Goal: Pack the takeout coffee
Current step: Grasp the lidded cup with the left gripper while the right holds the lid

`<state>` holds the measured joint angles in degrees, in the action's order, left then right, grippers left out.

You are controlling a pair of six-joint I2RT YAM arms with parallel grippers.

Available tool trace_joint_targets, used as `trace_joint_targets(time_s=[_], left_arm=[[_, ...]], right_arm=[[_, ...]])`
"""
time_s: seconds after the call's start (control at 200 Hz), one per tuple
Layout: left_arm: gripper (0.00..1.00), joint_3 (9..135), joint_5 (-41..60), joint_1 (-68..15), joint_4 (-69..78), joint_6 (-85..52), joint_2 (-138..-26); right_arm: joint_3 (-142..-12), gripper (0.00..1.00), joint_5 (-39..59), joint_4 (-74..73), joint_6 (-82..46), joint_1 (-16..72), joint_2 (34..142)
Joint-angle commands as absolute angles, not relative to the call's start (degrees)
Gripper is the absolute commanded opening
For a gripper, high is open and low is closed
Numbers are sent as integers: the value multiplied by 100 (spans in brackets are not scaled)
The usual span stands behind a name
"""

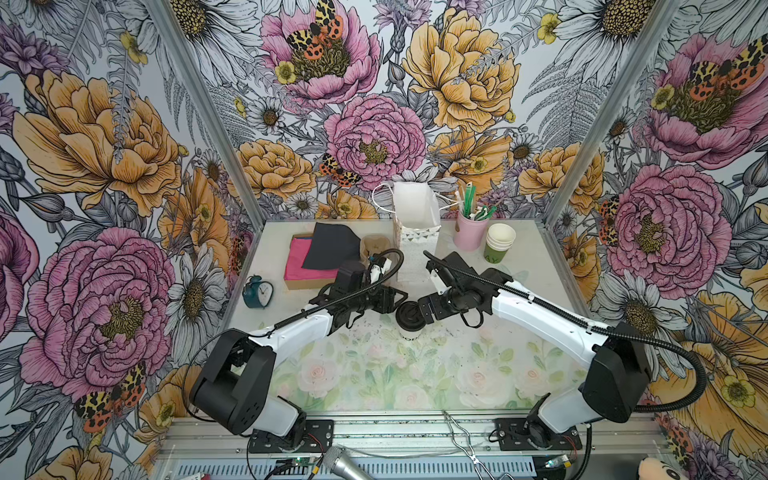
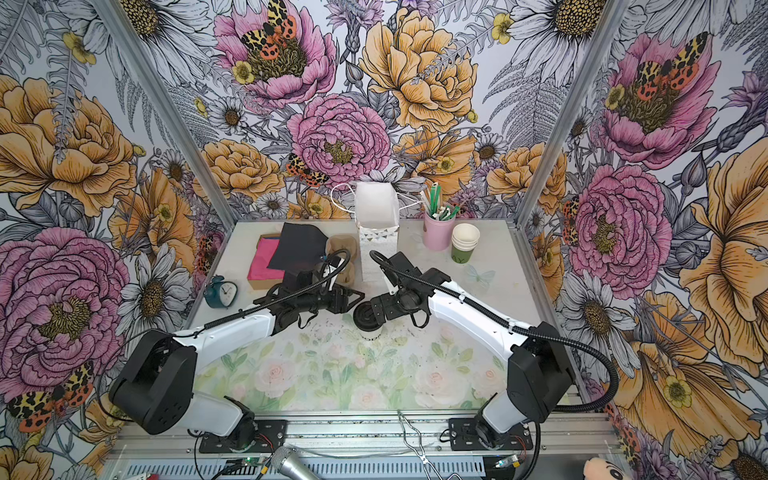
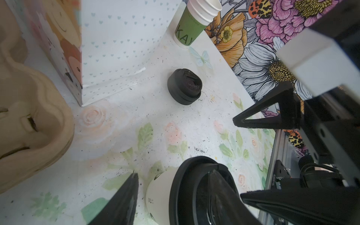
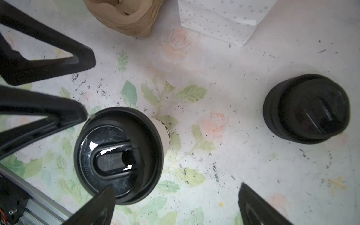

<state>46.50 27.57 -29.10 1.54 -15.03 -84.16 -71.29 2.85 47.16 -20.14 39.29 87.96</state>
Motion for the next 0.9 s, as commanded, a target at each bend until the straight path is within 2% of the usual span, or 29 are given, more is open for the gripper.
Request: trace_joint_targets(time_s=[0.0,0.32,0.605,0.76,0.896], left_arm=[[58,4803,2849,-2958,-60,-1374,-8553],[49,4773,2878,-2968,-162,-1318,-8762],[60,4827,2829,-2961,-193,-1341,-8384],[60,4798,3047,-2918,-193,-1370,-8297],[57,4727,3268,-2902,-215,-1363,-8381]], right_arm=[[-7106,99,281,4561,-2067,3929,8921],[-6999,99,255,4565,-2061,3910,9032],[-6948,99,268,4563,-1935,3911,9143],[-6936,99,272,4576,-1782,3907,9174],[-6943,99,294,4570,-1683,3910,9202]])
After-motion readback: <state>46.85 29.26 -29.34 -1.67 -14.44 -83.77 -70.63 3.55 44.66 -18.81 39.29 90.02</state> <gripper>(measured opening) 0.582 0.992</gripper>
